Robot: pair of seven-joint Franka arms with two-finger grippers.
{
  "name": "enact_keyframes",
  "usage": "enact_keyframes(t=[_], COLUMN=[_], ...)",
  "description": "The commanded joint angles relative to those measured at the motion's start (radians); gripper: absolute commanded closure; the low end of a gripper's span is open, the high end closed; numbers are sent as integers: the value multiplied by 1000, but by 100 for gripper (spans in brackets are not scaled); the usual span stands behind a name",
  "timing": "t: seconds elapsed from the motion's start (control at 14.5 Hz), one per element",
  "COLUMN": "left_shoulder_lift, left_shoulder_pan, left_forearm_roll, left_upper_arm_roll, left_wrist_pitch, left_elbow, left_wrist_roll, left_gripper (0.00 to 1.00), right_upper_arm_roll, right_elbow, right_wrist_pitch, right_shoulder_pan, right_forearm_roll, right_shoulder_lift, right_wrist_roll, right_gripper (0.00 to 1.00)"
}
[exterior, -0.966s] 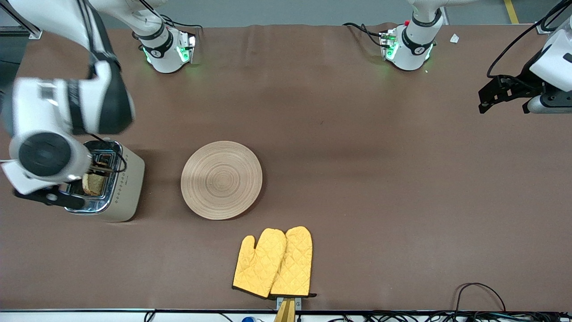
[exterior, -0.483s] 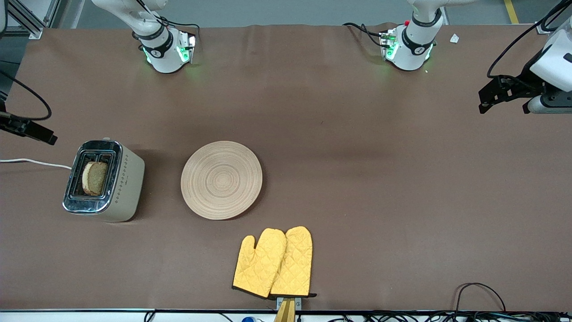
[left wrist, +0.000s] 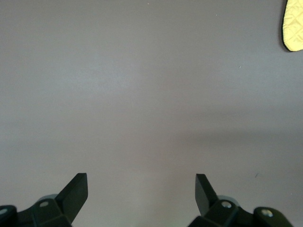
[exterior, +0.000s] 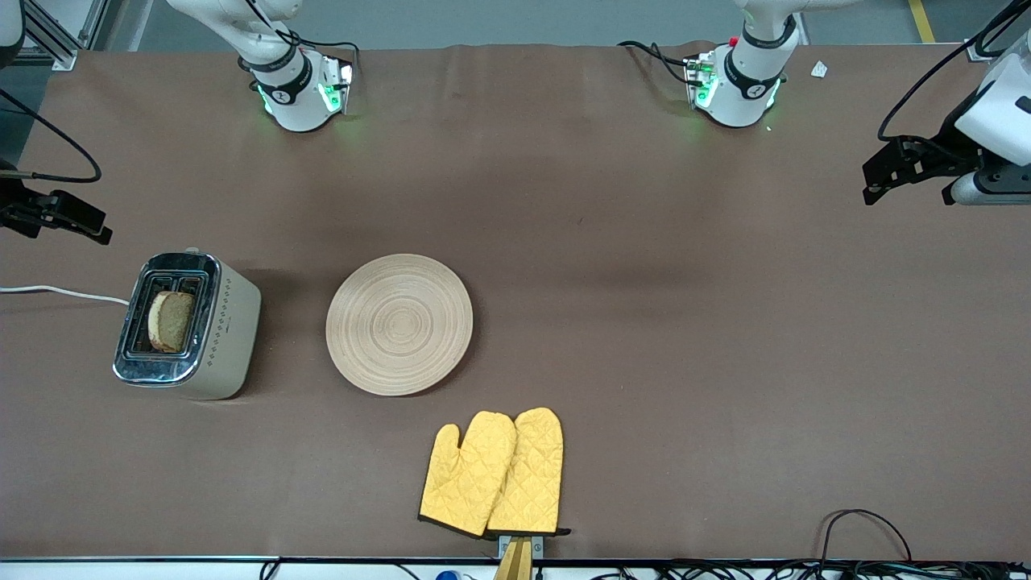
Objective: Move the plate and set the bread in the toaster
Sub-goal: 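Open the right gripper and withdraw it from the toaster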
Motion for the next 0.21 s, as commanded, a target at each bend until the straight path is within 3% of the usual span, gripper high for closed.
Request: enact_keyframes(t=[0.0, 0.14], left_shoulder_lift=[8, 9], left_shoulder_pan=[5, 5], left_forearm_roll=[14, 12], left_upper_arm_roll=[-1, -1], left_wrist_pitch=[-17, -17], left_elbow=[25, 25], left_wrist_roll=[23, 23], left_gripper=[0, 0], right_upper_arm_roll=[9, 6], right_elbow=[-112, -112], right_wrist_pitch=[74, 77], right_shoulder_pan=[-68, -76], right_forearm_roll=[32, 44], right_shoulder_lift=[-70, -68], right_wrist_roll=[-132, -138], right_gripper=[0, 0])
